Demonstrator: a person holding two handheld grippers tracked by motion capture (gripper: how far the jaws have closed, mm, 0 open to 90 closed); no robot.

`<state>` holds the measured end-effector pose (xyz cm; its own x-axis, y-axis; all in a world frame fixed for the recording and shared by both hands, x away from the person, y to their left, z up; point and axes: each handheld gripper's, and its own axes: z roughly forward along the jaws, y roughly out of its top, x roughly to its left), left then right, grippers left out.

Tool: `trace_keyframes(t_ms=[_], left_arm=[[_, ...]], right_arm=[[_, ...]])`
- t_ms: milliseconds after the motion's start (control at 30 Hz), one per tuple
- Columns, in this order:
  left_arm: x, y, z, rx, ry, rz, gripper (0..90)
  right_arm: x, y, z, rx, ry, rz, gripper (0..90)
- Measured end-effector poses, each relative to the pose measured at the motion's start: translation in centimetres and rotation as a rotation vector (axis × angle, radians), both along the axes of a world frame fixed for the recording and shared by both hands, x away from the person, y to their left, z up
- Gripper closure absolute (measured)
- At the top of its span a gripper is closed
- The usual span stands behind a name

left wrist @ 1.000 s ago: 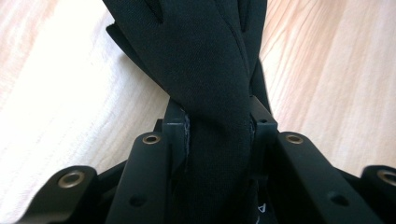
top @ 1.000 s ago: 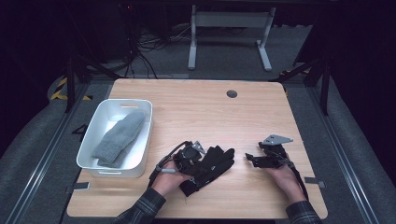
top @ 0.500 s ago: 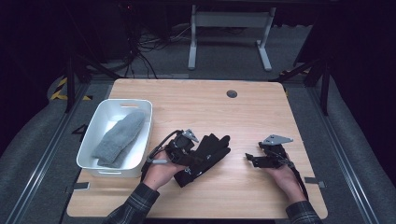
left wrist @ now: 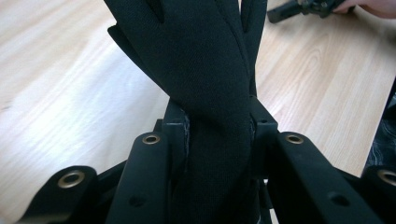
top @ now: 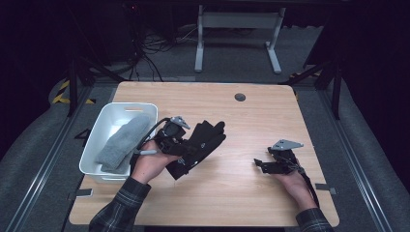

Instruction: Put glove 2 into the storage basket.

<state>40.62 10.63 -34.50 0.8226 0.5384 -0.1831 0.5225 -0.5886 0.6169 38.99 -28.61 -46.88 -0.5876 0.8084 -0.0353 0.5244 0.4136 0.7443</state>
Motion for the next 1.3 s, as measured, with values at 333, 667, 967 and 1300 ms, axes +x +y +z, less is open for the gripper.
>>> trace_keyframes(t_ms=[333,667,967,1300], left_arm=[[1.2,4.4,2.2,-0.009,-0.018,0.082,68.9],[2.2,8.8,3.3,0.000,-0.021,0.173,68.9],[2.6,13.9,3.2,0.027,-0.015,0.285,68.9],[2.6,18.0,1.2,0.027,0.037,0.386,68.9]], right_arm=[[0.0,0.0,0.0,0.001,0.001,0.000,23.5],[0.0,0.0,0.0,0.000,0.001,0.000,23.5],[0.0,0.0,0.0,0.001,0.001,0.000,23.5],[0.0,0.0,0.0,0.001,0.000,0.000,23.4]])
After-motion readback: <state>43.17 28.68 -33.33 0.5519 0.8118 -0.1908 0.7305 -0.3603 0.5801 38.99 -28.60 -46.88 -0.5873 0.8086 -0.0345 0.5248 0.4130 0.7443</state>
